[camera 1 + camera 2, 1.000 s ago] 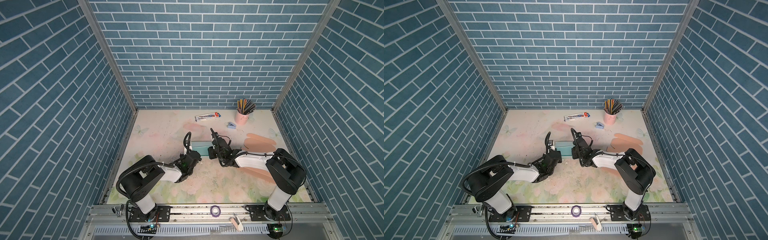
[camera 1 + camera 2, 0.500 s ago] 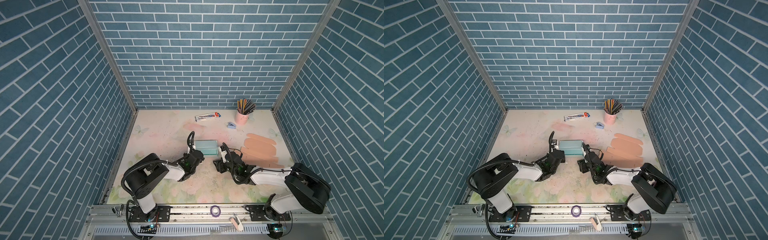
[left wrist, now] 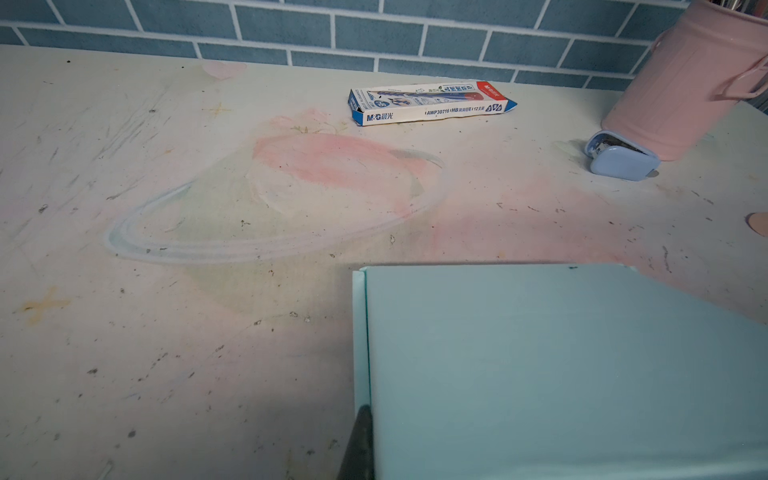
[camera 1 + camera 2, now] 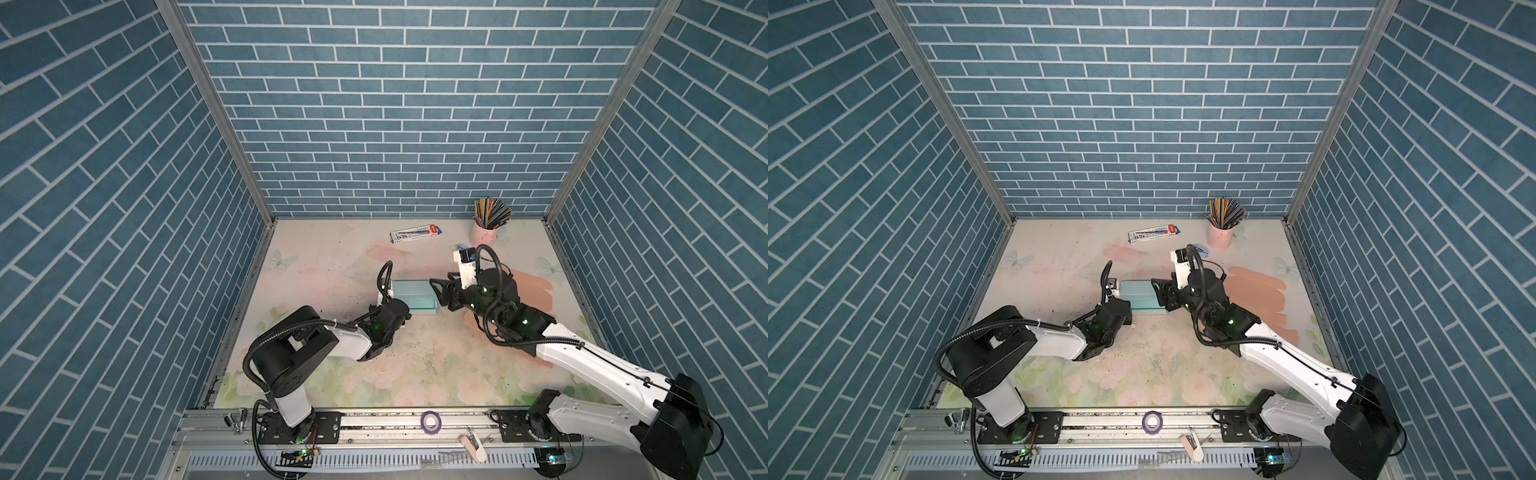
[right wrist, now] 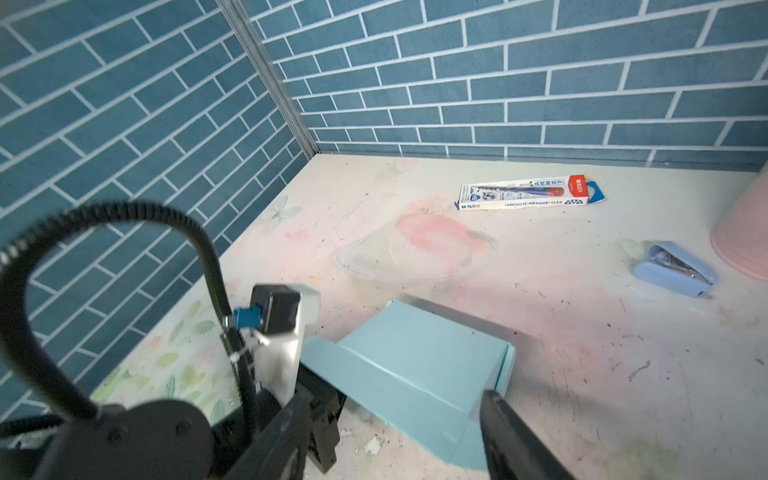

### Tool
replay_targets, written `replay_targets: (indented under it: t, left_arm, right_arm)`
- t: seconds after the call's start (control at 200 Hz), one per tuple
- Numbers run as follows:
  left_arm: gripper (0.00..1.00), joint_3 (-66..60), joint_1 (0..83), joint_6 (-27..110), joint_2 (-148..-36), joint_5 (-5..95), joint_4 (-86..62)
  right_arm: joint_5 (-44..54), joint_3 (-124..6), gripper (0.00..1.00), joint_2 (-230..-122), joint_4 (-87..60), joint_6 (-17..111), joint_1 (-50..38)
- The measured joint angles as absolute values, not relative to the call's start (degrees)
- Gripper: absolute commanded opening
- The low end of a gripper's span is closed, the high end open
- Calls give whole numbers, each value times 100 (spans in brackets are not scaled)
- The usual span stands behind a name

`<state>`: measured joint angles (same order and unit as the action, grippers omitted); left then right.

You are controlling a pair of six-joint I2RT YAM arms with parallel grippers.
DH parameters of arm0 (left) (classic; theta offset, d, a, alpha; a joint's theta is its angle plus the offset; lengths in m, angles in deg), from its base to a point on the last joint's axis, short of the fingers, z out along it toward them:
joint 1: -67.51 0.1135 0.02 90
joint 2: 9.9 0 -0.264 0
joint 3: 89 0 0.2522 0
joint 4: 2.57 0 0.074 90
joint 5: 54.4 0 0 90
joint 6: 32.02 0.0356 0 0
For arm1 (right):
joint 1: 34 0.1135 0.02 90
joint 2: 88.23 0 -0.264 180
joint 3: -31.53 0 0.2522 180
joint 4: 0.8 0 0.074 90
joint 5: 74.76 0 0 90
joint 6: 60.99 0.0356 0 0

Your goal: Fold the paper box

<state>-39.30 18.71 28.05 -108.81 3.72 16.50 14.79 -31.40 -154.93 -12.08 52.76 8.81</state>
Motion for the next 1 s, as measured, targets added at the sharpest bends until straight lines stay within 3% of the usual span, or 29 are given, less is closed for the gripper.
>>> replay_targets:
  t: [0.295, 0.5, 0.76, 1.0]
  left_arm:
    - [20, -3858, 1687, 2989, -10805, 353, 1386]
    - [62, -3956, 1620, 3063, -10566, 608, 934]
    - [99, -4153, 1530, 3120, -9852, 1301, 166]
    - [99, -3952, 1473, 3577, -9117, 2626, -1195]
  right_arm:
    - [891, -3842, 61, -17652, -1643, 5282, 540]
    - [830, -3691, 60, -18103, -1579, 5326, 534]
    - [856, -3584, 59, -18208, -1374, 5385, 527]
    - [860, -3538, 58, -18387, -1251, 5427, 525]
